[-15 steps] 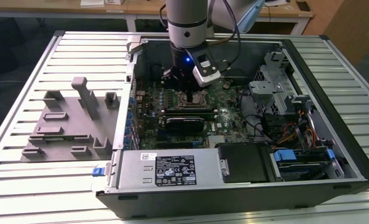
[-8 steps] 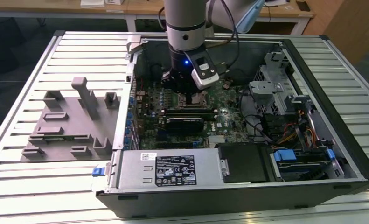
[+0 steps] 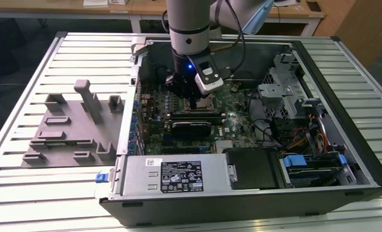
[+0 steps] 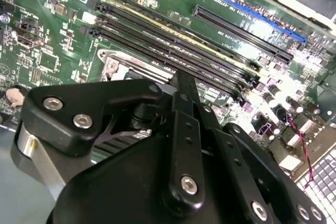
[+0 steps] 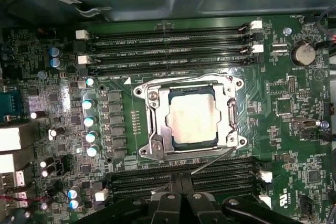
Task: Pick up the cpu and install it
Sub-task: 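Install the second cpu locking lever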
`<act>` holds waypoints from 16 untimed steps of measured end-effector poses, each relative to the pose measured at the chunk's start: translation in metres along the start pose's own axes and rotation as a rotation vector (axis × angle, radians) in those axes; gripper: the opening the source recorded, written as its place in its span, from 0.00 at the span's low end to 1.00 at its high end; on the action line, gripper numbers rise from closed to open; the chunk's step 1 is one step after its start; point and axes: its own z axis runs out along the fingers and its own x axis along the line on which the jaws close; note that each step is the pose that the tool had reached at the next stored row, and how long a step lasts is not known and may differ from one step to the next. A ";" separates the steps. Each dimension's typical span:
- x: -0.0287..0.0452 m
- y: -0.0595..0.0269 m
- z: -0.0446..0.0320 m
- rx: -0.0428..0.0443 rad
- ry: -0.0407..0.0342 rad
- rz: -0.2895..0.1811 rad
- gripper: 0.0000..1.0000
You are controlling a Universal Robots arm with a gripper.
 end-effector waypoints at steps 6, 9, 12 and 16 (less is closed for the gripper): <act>-0.0006 -0.0064 0.0017 -0.0312 0.0058 0.003 0.11; -0.0010 -0.0108 0.0026 -0.0598 0.0108 0.005 0.11; -0.0014 -0.0142 0.0032 -0.1047 0.0168 0.009 0.11; -0.0019 -0.0201 0.0049 -0.1279 0.0259 0.011 0.11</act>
